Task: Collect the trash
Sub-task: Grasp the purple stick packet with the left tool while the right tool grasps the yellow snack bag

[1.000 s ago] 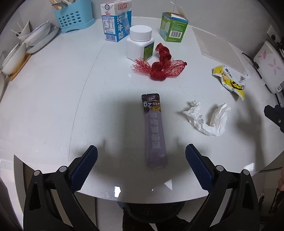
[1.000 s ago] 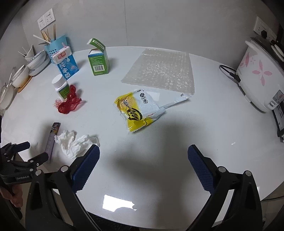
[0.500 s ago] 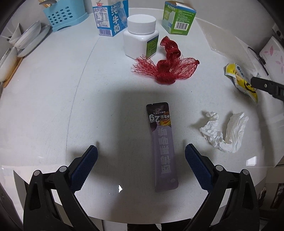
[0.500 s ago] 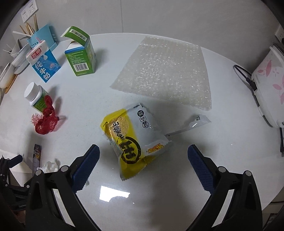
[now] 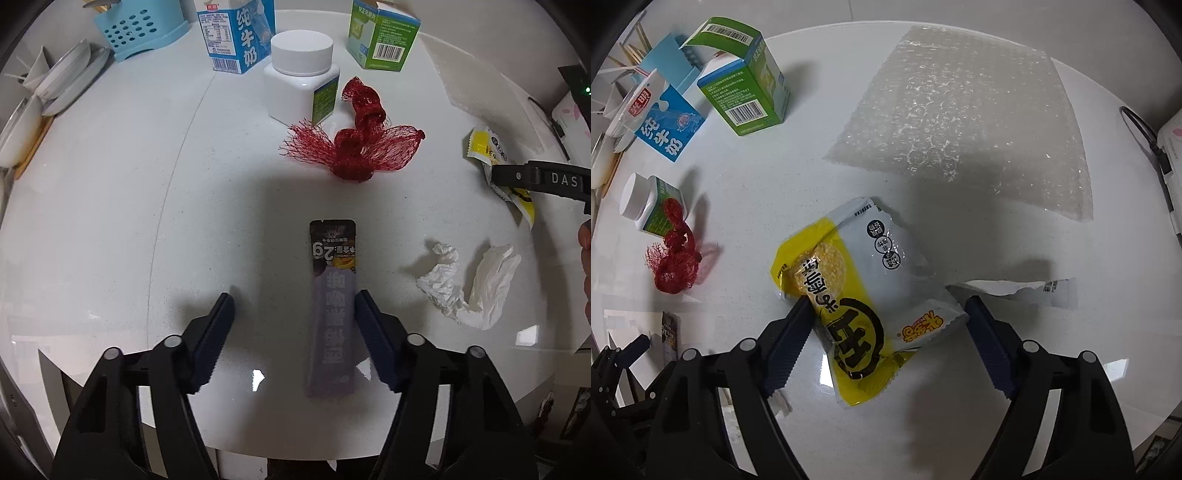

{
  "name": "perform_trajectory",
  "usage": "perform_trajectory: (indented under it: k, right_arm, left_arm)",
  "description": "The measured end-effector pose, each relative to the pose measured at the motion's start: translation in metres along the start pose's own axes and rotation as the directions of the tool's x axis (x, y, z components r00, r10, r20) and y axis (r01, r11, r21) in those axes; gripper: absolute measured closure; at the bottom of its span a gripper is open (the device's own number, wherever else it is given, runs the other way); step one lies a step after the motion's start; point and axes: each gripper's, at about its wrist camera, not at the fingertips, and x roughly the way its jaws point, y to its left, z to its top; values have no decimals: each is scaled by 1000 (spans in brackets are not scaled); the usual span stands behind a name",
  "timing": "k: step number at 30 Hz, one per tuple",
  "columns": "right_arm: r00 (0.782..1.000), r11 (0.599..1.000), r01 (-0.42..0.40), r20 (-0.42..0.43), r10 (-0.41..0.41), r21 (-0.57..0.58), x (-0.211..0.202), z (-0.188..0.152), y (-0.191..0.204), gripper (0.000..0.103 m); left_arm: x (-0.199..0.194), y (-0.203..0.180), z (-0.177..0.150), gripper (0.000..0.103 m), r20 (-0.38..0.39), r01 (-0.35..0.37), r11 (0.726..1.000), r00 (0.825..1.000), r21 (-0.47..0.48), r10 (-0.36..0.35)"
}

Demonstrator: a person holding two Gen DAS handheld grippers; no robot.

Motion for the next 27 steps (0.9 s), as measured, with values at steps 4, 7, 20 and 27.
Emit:
perform_trajectory:
  k: [4, 7, 20, 27]
  right_arm:
    - [1000, 1000, 0, -1, 0, 2, 1, 1, 1, 26]
    - [1000, 1000, -8, 5, 8, 23, -1, 1, 1, 36]
    - [998, 994, -57, 28, 54, 92, -12, -2, -3, 86]
    - [995, 994, -45, 89, 36, 99, -27, -14, -3, 87]
  left_arm:
    - [-3, -6, 4, 69, -16, 17, 1000, 1000, -3, -17]
    - [-5, -7, 5, 82, -11, 23, 1000, 1000, -5, -23]
    - [-9, 3, 3, 89, 25, 61, 998, 998, -12, -60]
    - [-8, 13, 7, 89, 39, 71, 997, 997, -19, -70]
